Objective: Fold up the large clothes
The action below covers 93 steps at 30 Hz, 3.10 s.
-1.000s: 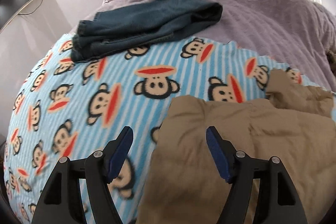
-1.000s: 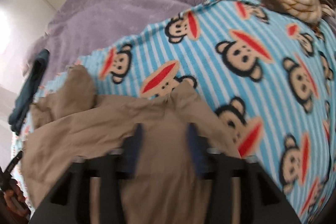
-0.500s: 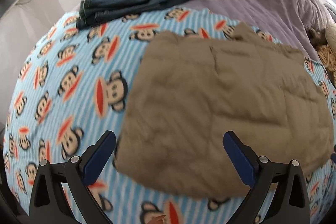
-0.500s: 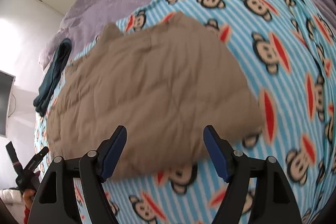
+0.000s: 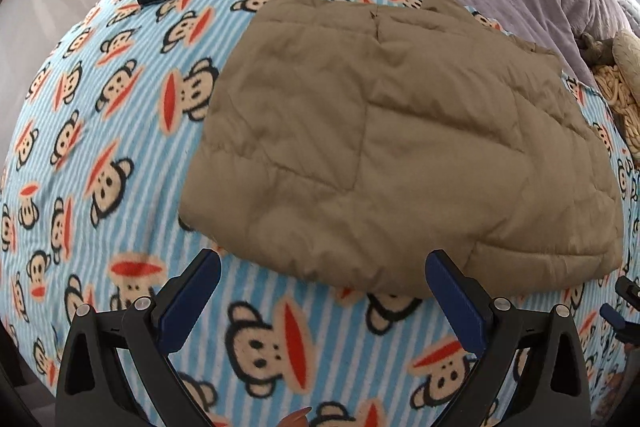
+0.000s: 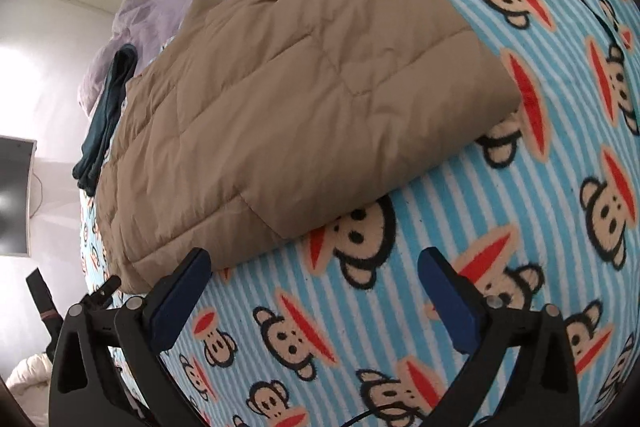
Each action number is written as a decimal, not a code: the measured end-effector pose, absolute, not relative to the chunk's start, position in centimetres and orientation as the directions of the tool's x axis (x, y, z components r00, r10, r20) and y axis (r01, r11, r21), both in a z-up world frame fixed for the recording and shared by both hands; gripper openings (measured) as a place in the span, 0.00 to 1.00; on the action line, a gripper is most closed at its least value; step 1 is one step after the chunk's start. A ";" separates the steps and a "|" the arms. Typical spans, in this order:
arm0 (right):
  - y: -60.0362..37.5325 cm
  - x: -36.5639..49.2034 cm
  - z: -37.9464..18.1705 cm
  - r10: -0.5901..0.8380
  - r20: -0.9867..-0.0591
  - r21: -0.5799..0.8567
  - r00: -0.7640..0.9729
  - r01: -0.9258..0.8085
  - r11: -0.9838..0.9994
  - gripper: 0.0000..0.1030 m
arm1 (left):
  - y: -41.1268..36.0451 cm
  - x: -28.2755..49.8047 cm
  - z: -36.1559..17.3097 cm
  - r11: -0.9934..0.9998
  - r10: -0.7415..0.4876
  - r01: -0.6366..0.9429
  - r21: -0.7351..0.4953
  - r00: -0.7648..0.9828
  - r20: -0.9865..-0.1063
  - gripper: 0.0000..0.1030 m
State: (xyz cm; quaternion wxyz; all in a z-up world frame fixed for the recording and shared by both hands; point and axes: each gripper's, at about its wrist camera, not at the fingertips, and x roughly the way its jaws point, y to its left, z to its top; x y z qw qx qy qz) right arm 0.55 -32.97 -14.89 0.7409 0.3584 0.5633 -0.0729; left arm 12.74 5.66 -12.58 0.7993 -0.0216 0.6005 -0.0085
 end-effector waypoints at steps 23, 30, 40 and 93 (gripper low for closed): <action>-35.1 -3.3 -19.2 0.500 -0.719 0.680 0.483 0.641 0.357 1.00 | 12.0 10.6 -16.5 0.817 -0.457 -0.260 -0.514 0.252 -0.853 0.99; -35.3 -1.9 -20.1 0.534 -0.636 0.754 0.557 0.596 0.276 1.00 | 11.3 12.9 -18.2 0.792 -0.531 -0.189 -0.580 0.255 -0.808 0.99; -33.6 2.3 -22.9 0.584 -0.552 0.811 0.595 0.545 0.211 1.00 | 11.8 16.7 -20.2 0.734 -0.532 -0.252 -0.630 0.362 -0.765 0.99; -28.3 -17.8 -21.0 0.638 -0.586 0.752 0.500 0.628 0.198 0.32 | 14.5 -4.6 -15.0 0.887 -0.434 -0.081 -0.455 0.194 -0.880 0.24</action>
